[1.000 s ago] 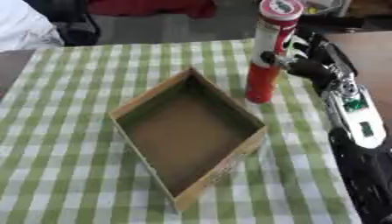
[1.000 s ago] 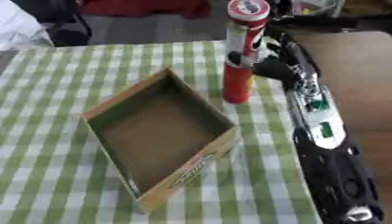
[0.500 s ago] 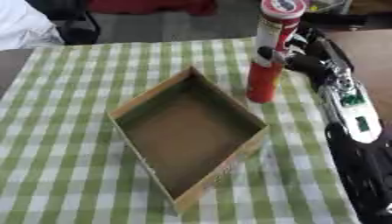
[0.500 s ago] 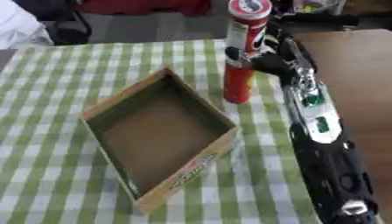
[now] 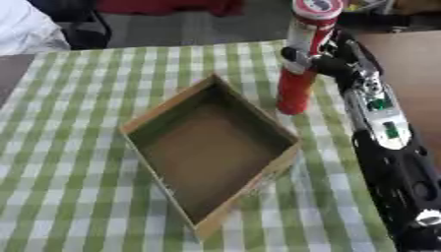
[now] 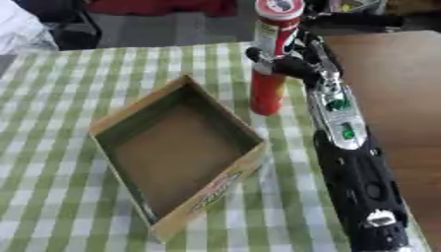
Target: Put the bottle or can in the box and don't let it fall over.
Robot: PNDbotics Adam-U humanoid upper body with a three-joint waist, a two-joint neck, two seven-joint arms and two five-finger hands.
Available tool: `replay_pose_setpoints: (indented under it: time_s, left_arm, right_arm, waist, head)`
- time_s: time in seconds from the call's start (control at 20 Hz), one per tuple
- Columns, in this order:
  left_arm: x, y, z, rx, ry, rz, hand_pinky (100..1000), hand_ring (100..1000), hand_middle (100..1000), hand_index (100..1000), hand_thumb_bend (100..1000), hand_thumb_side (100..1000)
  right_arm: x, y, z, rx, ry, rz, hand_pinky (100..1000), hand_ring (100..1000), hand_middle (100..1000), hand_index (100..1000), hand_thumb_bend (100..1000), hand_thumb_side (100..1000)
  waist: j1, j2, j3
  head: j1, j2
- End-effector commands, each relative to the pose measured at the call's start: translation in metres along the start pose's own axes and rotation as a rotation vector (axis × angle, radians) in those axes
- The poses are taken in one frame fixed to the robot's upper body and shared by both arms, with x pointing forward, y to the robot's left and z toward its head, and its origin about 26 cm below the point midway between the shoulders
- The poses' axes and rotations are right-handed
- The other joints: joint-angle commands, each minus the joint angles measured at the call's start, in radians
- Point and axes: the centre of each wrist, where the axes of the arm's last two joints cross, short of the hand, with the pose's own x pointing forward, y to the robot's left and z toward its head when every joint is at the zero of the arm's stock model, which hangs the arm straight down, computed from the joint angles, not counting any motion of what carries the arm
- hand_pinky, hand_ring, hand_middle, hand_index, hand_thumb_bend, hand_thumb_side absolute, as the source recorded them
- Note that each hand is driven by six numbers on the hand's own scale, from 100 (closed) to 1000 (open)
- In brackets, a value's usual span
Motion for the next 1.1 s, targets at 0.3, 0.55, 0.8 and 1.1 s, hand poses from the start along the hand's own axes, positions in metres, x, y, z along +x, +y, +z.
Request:
replay_pose_setpoints:
  time_s: [0.3,0.55,0.8,1.1]
  left_arm:
    - [0.007,0.000,-0.003,-0.012,-0.027,0.002,835,926,751,774,491,731]
    - [0.008,0.000,-0.003,-0.014,-0.027,0.003,836,927,751,774,490,732]
    - [0.008,0.000,-0.003,-0.015,-0.027,0.005,836,927,751,774,489,733]
    - [0.008,-0.001,-0.003,-0.018,-0.027,0.005,836,928,752,773,484,734]
  right_arm:
    - [0.009,0.006,-0.010,-0.022,-0.018,-0.002,996,1000,1000,963,730,138]
    - [0.009,0.011,-0.012,-0.019,-0.020,-0.019,996,1000,1000,963,727,135]
    - [0.011,0.015,-0.013,-0.034,-0.024,-0.044,977,984,983,925,703,112]
    - [0.012,0.018,-0.013,-0.044,-0.025,-0.088,942,838,879,836,636,100]
  waist:
    - [0.000,-0.011,0.006]
    - [0.000,-0.009,0.008]
    - [0.001,-0.007,0.010]
    - [0.000,-0.006,0.011]
  head:
    - [-0.013,-0.020]
    - [-0.014,-0.022]
    - [-0.016,-0.026]
    - [-0.016,-0.025]
